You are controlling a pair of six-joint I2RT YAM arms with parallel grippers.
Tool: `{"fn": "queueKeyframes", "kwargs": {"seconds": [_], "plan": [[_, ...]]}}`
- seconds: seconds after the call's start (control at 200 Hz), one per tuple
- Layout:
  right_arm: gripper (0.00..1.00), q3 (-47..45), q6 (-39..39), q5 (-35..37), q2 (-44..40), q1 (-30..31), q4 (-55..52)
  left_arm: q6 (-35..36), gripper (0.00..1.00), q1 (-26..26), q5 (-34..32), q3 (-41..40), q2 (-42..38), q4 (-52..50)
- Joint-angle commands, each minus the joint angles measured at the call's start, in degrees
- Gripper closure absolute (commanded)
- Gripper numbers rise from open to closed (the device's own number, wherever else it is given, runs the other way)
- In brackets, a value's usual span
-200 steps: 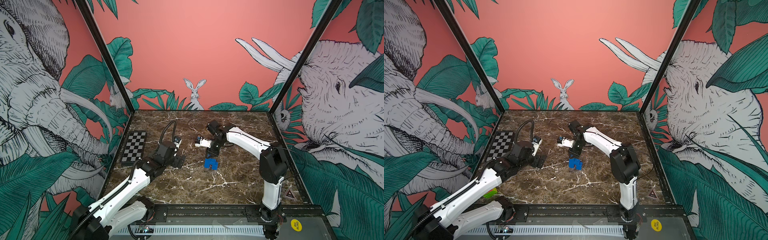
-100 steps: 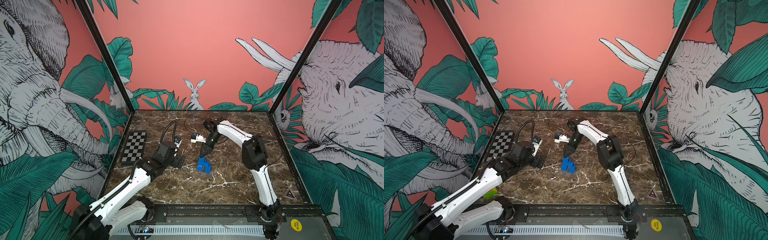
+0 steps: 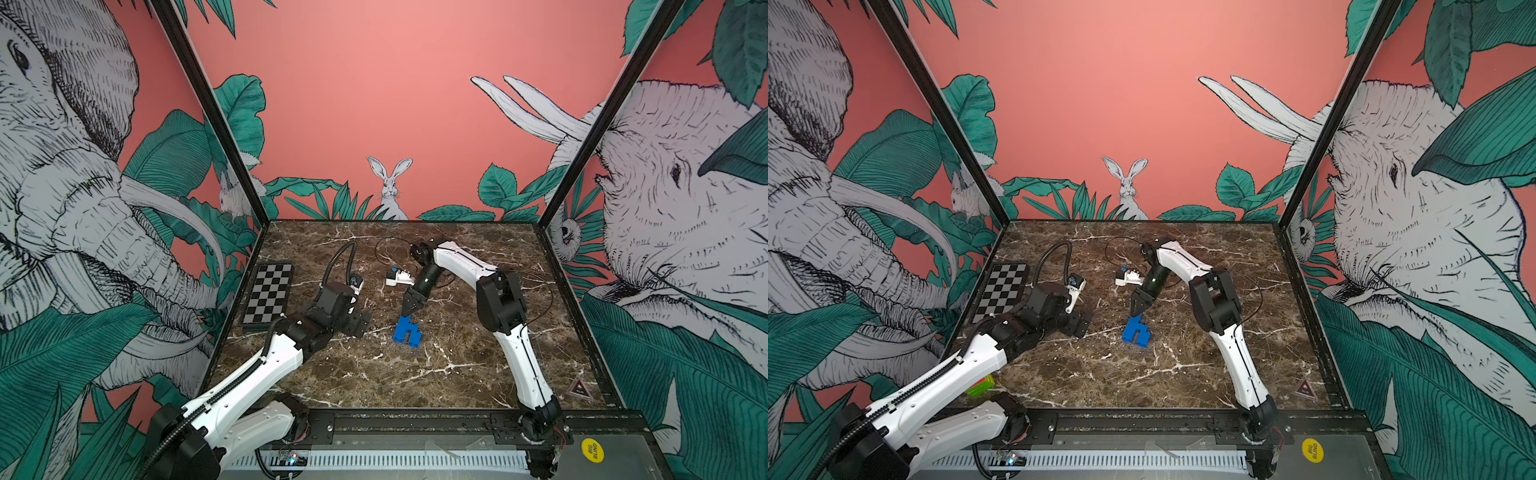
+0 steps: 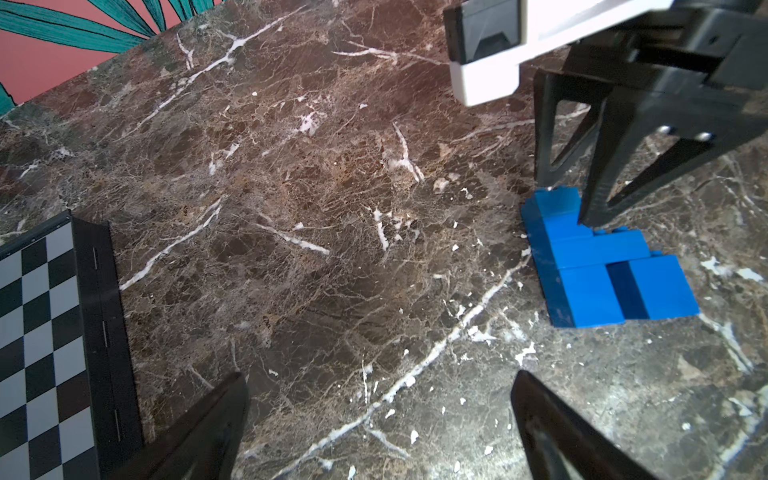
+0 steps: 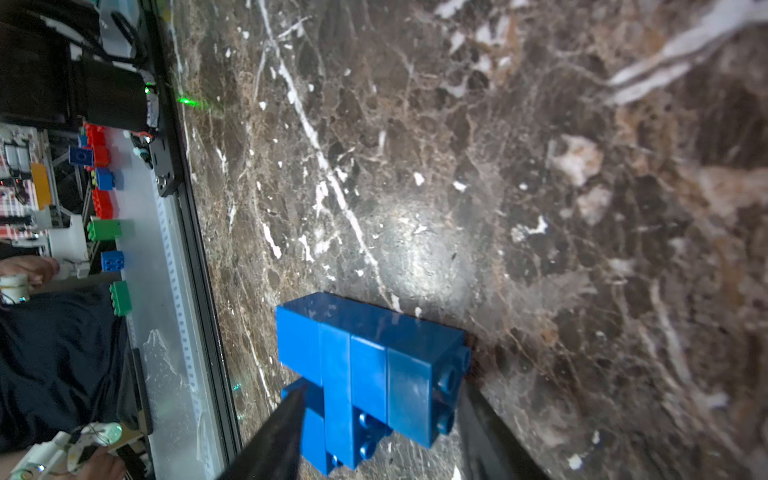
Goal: Assemble the letter h with lego
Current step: Adjust the lego brick at the center of the board.
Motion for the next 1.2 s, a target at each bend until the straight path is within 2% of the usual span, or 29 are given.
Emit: {"fn": "queueKeyframes", "kwargs": {"seconds": [0.0, 0.005, 0.01, 0.035, 0.17, 0.265, 0.445, 0.565, 0.655, 0.795, 0.89, 0.985, 1.07, 1.135, 1.195], "plan": [[0.21, 1.26, -0.11, 2.35, 0.82, -0.43, -0.58, 0.25, 0.01, -0.31, -0.43, 1.14, -0.16, -0.88], [0.11, 1.3, -0.08, 2.41, 0.79, -0.41, -0.57, 0.29, 0.01, -0.31, -0.43, 1.12, -0.17, -0.83], [0.07, 1.37, -0.06, 2.48, 0.78, -0.45, -0.56, 0.26, 0.01, -0.31, -0.43, 1.06, -0.18, -0.86], [0.01, 1.64, -0.05, 2.55, 0.62, -0.57, -0.53, 0.28, 0.01, -0.31, -0.42, 1.09, -0.24, -0.88], [0.01, 1.78, 2.3, 7.05, -3.32, -0.75, 2.7, 0.34, 0.01, -0.31, -0.83, 1.02, -0.49, -0.79], [0.01, -0.3, 6.38, 12.5, -10.45, -0.73, 9.02, 0.22, 0.01, -0.31, -2.01, 0.46, -1.43, -0.16], [0.01, -14.35, 14.11, 25.06, -30.84, -0.75, 30.71, -0.56, 0.01, -0.3, -7.23, -0.68, -3.83, 1.27], [0.01, -23.14, 16.61, 32.24, -41.69, -0.83, 37.94, -2.95, 0.01, -0.31, -13.72, -2.64, -7.17, 4.31], [0.01, -30.08, 19.5, 41.41, -49.42, -0.79, 43.41, -4.19, 0.01, 0.02, -19.17, -4.48, -9.92, 7.98], [0.01, -43.09, 23.68, 56.01, -61.18, -0.84, 50.85, -2.31, 0.01, 0.39, -27.15, -3.74, -9.32, 9.41], [0.01, -56.69, 23.3, 65.95, -70.4, -0.83, 60.19, 1.25, 0.01, 1.05, -31.58, -5.17, -8.07, 14.83], [0.01, -70.93, 21.35, 72.86, -80.24, -1.09, 72.85, 1.87, 0.01, 5.41, -32.28, -8.08, -6.14, 19.73], [0.01, -81.98, 20.88, 74.87, -88.19, -2.55, 82.64, -2.23, 0.01, 11.77, -28.92, -8.09, -4.9, 17.96], [0.02, -90.27, 20.17, 75.49, -93.12, -4.59, 90.38, -0.47, 0.01, 14.19, -30.51, -9.49, -3.48, 21.47], [0.01, -94.91, 19.91, 76.24, -95.46, -6.85, 94.33, -2.39, 0.01, 16.72, -30.01, -8.74, -2.12, 20.07]]}}
